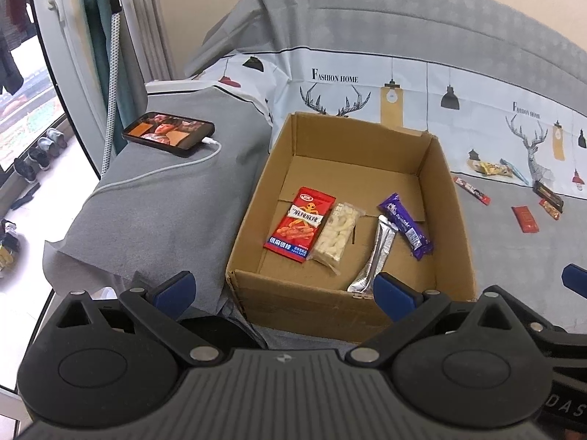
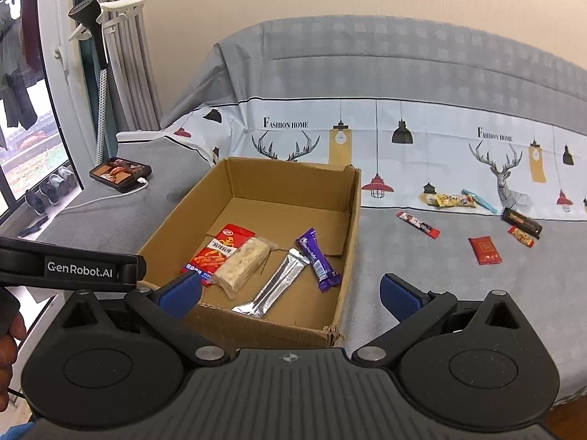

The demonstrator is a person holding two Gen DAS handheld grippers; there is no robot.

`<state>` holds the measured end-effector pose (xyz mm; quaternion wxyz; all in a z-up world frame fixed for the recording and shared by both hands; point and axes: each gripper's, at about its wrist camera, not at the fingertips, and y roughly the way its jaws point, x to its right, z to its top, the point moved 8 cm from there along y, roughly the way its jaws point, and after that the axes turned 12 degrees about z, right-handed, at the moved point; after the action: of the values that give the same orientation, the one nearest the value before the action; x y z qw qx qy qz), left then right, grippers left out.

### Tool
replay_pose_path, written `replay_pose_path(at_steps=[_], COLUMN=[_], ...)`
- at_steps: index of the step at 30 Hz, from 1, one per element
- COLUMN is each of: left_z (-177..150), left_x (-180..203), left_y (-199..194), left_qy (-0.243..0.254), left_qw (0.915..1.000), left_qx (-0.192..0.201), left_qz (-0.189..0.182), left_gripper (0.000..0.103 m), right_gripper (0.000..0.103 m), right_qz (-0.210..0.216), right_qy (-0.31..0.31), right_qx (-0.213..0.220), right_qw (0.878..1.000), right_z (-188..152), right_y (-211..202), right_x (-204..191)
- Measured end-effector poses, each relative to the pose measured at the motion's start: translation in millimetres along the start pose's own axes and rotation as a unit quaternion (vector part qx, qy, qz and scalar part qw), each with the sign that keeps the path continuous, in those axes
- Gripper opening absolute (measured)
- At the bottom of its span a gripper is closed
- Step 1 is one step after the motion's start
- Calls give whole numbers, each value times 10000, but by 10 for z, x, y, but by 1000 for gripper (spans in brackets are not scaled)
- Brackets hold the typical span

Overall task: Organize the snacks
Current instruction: 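Withdraw both tools from the box toward the remaining snacks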

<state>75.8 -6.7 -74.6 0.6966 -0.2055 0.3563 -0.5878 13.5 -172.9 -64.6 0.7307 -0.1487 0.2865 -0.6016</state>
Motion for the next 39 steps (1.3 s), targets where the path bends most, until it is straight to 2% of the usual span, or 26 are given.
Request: replay_pose_path(at_steps=[11,21,31,39], left_z=[185,327,487,691], left_x=[353,957,1808,2802], left_y=[-43,-69,-6,279], left_qy=[210,564,1045,1405], left_qw=[9997,9982,9928,9845], left_qx=[-83,-94,-158,-476], left_qz=[17,-179,-561,-933], left_gripper=[103,103,103,103], right_gripper=[102,102,102,102], right_qz=[-187,-618,-1388,-2129], right_qy=[605,1020,1380,1711], right_qx=[216,443,472,404], right_qw=[9978,9919,9795,9611], right_z=[7,31,-59,-177], right_y=[-89,-297,-430,-469], right_x=[558,1255,2192,3249])
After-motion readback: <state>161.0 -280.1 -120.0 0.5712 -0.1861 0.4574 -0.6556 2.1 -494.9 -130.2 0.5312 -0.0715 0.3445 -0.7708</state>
